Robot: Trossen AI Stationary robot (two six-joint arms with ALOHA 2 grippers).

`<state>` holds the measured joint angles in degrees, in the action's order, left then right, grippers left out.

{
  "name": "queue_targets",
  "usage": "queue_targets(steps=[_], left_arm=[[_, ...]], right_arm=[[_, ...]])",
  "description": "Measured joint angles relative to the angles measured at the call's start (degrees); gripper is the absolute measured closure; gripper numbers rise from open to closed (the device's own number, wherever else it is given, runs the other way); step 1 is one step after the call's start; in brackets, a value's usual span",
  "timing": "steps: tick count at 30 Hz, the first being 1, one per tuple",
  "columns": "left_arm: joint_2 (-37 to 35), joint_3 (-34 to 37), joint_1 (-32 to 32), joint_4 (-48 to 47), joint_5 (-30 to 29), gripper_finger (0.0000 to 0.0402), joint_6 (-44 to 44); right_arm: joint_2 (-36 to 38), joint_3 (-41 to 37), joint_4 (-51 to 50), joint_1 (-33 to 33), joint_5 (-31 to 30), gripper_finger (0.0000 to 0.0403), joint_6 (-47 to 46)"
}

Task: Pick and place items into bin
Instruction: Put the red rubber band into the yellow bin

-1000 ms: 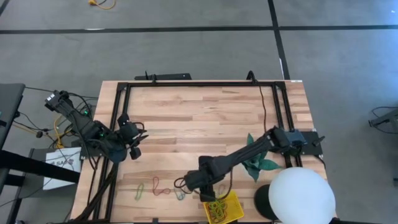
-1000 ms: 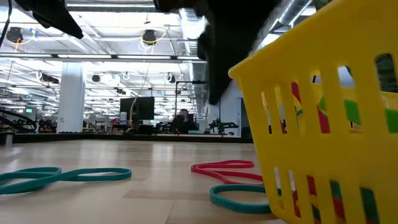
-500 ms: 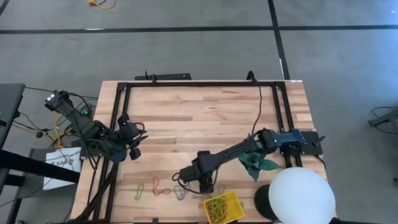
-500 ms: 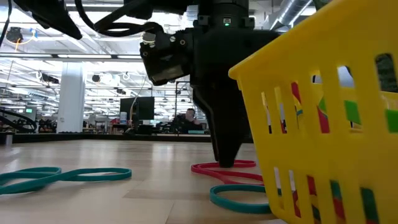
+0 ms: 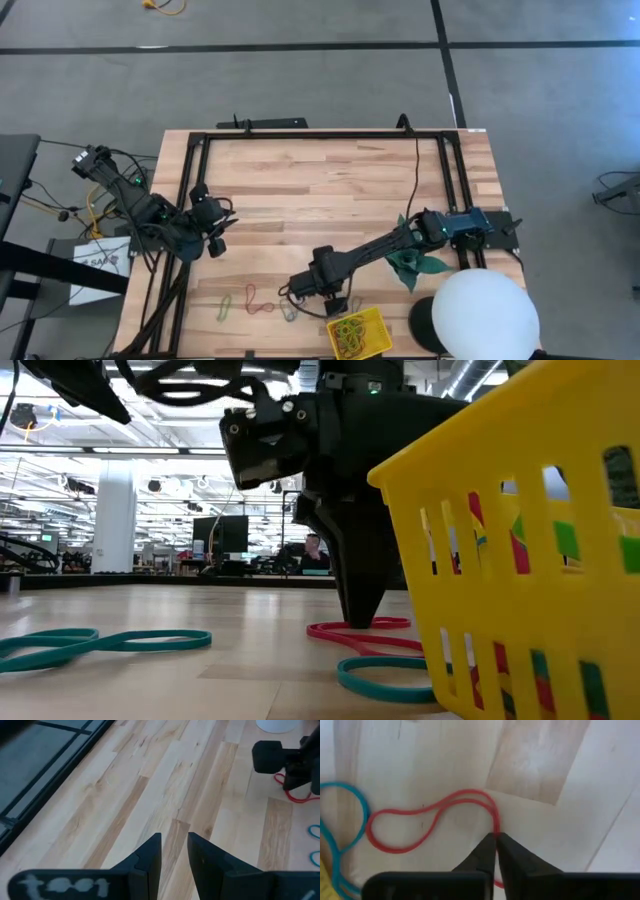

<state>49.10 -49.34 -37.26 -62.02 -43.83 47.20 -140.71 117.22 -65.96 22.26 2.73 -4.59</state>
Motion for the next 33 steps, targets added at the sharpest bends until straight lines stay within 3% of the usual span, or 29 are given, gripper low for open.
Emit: queue_targets(steps=[5,12,15,22,28,33], left_arm=[[0.0,0.0,0.0,0.02,0.0,0.0317,0.09],[0.02,0.0,0.0,0.04,1.06,0.0317,0.87],[0.03,0.0,0.0,0.05,1.1,0.0317,0.92],[0.02,-0.02,-0.02,0.04,1.48,0.0317,1.03],[0.03,-0.02,-0.02,0.07,1.43,0.0317,0.24],[0.02,-0.02,-0.02,0.25,1.33,0.0317,0.0]], right_arm=[[-0.09,4.32,-5.01,1.01,1.15,0.0394,0.54],[3.13,17.73,-16.18,2.94,-0.72,0.0401,-1.41],[7.29,16.57,-14.69,4.34,-2.75,0.0402,-3.54],[15.19,16.62,-17.63,9.59,-4.58,0.0402,-20.91],[15.69,16.46,-16.39,16.78,-4.3,0.0402,-27.67],[11.35,15.94,-18.08,18.79,-4.8,0.0403,-34.45]])
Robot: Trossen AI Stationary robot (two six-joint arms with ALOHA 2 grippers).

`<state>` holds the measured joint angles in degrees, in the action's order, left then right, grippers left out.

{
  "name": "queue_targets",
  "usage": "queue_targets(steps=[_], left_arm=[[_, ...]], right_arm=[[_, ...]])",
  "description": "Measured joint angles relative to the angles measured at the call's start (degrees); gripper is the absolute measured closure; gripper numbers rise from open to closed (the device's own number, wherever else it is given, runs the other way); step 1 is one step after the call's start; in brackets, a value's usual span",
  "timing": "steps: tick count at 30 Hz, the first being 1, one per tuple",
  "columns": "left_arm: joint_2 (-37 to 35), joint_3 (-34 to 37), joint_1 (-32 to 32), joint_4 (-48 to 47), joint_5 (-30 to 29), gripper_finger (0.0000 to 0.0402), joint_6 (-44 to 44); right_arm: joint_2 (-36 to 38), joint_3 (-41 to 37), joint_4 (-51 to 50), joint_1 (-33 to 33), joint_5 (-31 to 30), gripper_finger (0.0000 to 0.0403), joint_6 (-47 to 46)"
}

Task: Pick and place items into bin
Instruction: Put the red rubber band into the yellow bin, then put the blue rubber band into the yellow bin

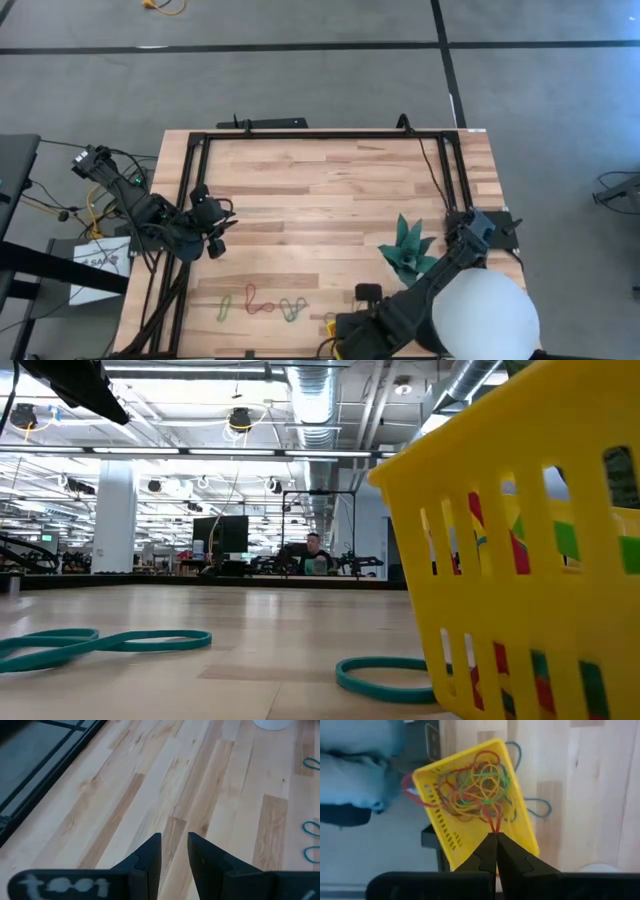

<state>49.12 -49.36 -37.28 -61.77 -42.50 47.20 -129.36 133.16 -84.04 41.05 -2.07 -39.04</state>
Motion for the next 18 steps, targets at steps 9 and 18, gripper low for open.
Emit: queue_targets(steps=[9,18], left_arm=[[0.0,0.0,0.0,2.52,2.07,0.0317,0.41],[0.0,0.0,0.0,2.57,3.02,0.0317,0.44]], right_arm=[[-8.29,0.09,-2.34,-1.81,5.12,0.0401,-1.81],[-10.64,0.15,-1.41,-3.6,11.35,0.0349,-4.29]])
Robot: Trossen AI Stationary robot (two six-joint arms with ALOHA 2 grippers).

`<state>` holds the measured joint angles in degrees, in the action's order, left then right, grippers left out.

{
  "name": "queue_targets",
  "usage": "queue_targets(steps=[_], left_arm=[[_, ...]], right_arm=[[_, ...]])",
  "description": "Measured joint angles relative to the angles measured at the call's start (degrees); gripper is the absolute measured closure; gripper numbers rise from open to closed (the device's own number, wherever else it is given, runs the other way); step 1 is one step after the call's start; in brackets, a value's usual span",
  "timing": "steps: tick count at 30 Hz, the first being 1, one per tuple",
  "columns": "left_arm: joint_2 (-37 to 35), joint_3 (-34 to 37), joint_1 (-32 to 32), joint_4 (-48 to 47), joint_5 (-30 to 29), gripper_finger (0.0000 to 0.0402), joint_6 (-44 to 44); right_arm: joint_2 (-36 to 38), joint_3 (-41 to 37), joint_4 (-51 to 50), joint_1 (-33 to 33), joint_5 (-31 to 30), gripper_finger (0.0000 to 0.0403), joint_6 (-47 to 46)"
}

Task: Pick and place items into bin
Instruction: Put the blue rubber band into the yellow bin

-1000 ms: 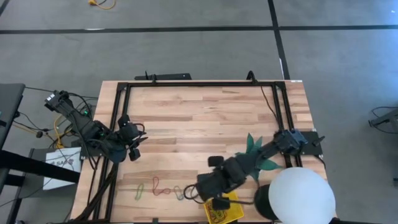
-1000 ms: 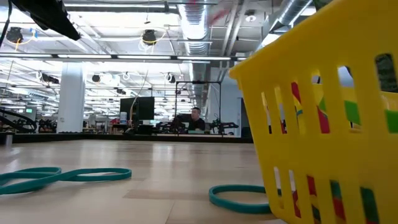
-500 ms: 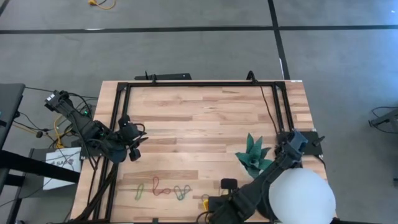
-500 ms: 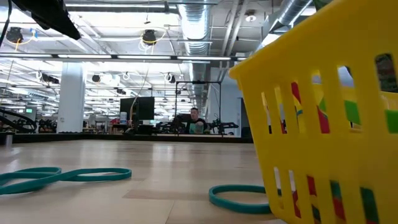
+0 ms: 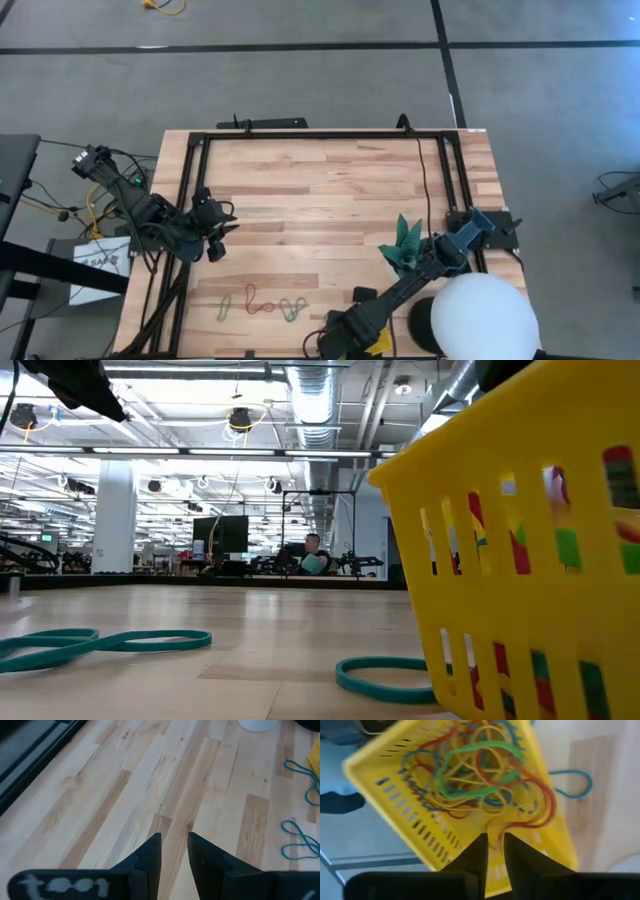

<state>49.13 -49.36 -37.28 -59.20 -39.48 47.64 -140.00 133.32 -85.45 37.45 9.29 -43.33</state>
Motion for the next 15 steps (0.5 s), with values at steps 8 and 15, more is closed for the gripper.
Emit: queue_targets(steps=[8,15], left_arm=[[0.01,0.0,0.0,0.0,0.0,0.0317,0.0],[0.02,0.0,0.0,0.0,-0.05,0.0317,0.0]], right_arm=[[0.33,0.45,-0.09,0.02,1.16,0.0308,0.31],[2.03,0.51,-0.36,0.01,0.5,0.03,2.8]])
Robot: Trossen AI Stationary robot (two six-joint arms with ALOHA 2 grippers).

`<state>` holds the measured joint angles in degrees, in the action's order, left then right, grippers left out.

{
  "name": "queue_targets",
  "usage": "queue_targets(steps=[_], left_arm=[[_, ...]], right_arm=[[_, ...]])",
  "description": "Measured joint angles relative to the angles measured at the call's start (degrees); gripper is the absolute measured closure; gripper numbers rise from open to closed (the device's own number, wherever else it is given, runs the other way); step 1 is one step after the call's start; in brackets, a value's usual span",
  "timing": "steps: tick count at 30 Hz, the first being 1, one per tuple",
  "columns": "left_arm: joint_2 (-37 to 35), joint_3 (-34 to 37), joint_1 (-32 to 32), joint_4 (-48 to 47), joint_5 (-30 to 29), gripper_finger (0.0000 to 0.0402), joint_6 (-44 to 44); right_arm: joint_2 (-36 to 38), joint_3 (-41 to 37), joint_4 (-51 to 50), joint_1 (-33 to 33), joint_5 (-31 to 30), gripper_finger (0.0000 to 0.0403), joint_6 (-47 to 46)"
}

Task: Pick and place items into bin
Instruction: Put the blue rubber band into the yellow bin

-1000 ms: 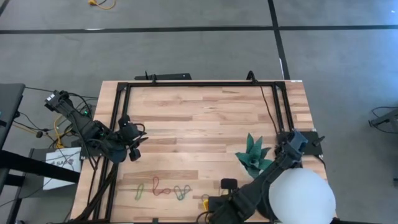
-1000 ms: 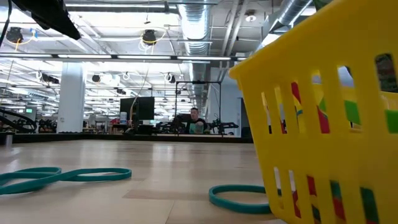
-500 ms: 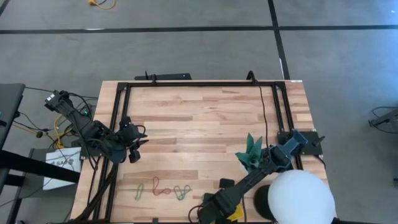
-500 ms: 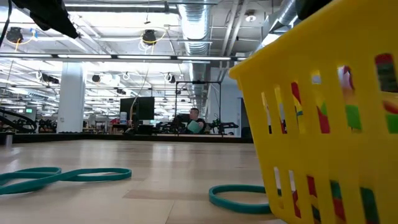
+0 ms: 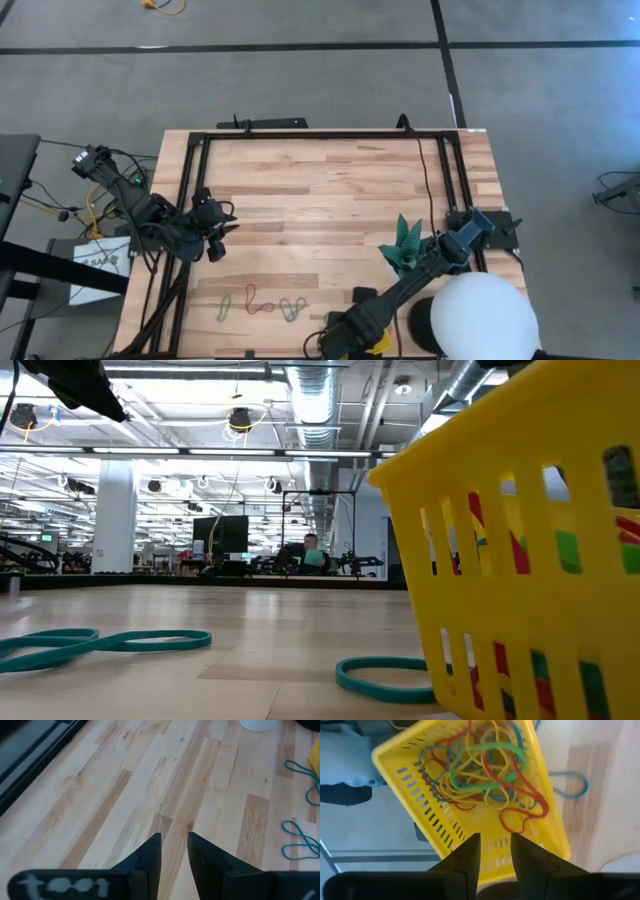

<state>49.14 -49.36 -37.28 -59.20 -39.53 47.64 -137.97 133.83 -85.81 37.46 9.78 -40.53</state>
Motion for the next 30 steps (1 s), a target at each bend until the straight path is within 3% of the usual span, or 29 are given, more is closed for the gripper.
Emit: queue_targets(steps=[22,30], left_arm=[[-0.01,0.0,0.0,-0.02,0.26,0.0317,-0.77],[-0.01,0.01,0.0,-0.03,0.19,0.0317,-1.05]], right_arm=[[1.35,-0.01,13.64,-7.66,-2.85,0.03,20.53],[-1.92,-0.05,15.48,-10.17,-1.45,0.03,21.84]])
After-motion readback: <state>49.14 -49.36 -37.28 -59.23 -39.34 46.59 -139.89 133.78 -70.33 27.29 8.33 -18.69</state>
